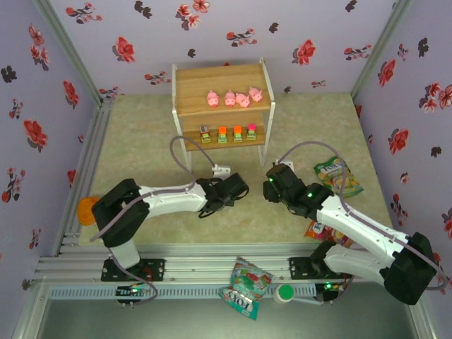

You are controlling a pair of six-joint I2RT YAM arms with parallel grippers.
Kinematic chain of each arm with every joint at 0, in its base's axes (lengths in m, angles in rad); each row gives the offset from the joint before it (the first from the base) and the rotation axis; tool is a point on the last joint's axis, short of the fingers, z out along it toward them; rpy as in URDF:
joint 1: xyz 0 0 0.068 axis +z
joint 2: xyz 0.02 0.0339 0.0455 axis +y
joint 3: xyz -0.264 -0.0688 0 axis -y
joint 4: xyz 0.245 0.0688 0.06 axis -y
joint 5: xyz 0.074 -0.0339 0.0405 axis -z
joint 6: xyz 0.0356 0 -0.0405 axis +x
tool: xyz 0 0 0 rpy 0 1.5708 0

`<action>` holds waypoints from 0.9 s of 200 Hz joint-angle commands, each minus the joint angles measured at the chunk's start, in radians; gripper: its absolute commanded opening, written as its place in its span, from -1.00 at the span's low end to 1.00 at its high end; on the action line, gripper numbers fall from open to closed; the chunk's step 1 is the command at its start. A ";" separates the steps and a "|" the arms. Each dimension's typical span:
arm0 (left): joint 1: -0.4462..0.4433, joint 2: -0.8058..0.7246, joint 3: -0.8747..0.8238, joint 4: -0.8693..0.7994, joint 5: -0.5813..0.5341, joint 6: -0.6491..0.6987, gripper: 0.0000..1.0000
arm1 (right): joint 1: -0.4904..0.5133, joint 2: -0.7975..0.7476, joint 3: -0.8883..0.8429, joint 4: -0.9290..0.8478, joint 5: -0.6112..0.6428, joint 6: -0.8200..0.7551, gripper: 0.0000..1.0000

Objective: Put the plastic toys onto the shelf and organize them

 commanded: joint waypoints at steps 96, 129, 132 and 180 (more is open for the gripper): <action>0.008 -0.201 0.128 -0.183 -0.179 0.140 -0.37 | -0.007 0.018 -0.015 0.034 -0.012 0.026 -0.08; 0.019 -0.217 0.191 -0.222 -0.191 0.193 -0.36 | -0.007 0.026 -0.023 0.049 -0.017 0.025 -0.08; 0.021 -0.218 0.196 -0.225 -0.192 0.195 -0.36 | -0.008 0.028 -0.023 0.052 -0.017 0.024 -0.07; 0.046 -0.242 0.256 -0.258 -0.193 0.234 -0.36 | -0.027 0.124 -0.049 0.120 -0.048 -0.013 -0.07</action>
